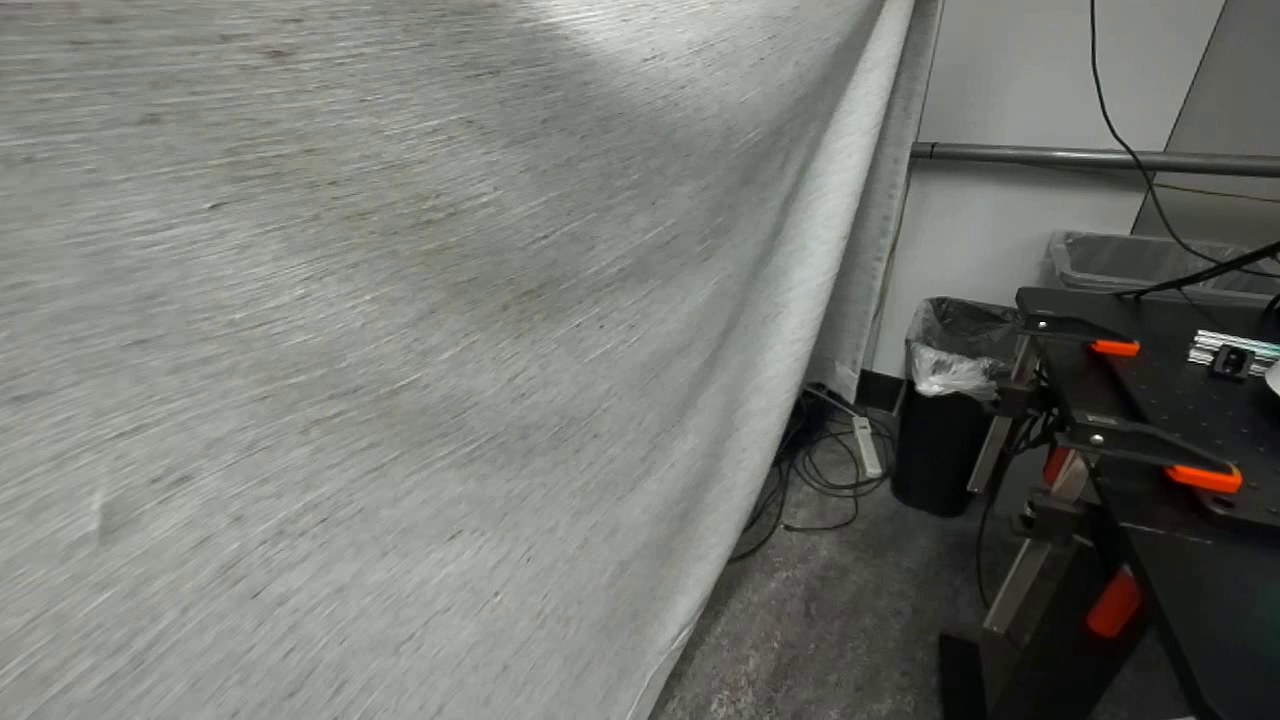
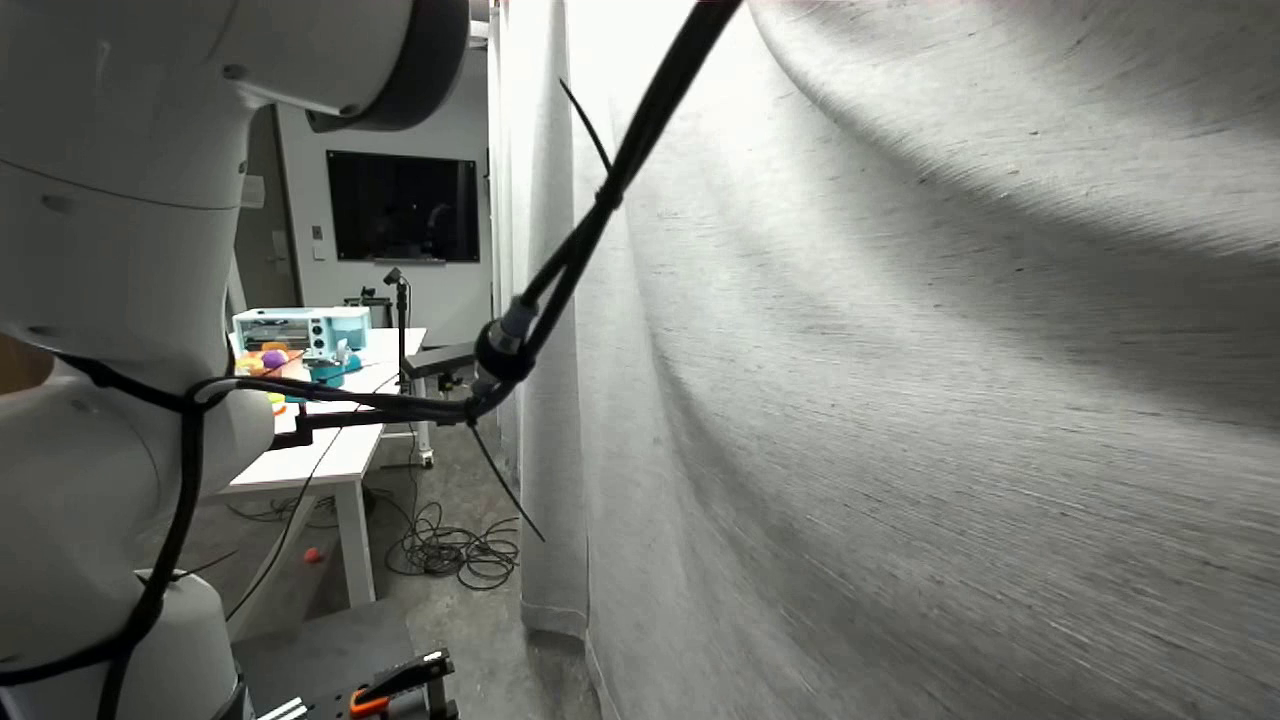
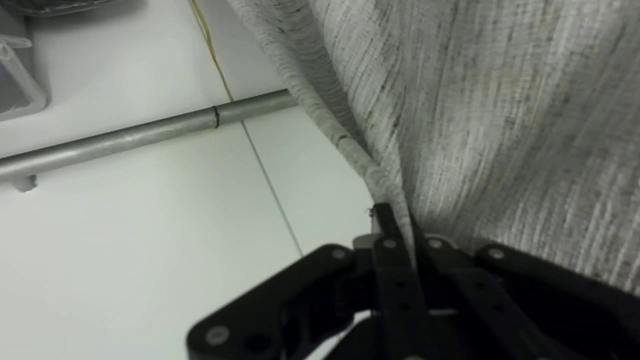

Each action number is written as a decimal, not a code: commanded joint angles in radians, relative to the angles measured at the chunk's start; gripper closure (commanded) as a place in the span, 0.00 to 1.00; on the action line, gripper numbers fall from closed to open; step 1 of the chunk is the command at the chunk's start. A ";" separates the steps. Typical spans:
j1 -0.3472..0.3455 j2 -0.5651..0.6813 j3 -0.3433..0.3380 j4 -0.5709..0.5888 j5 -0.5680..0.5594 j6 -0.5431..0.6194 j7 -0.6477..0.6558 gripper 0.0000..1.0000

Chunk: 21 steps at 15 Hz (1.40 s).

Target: Pull the curtain to the right

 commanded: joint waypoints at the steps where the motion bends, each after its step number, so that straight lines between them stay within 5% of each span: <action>1: -0.154 0.046 0.013 0.153 0.096 -0.085 -0.028 0.99; 7: -0.314 0.106 0.068 0.248 0.101 -0.156 -0.057 0.99; 15: -0.327 0.183 0.154 0.273 0.072 -0.191 -0.123 0.99; 21: -0.330 0.200 0.216 0.284 0.073 -0.396 -0.287 0.99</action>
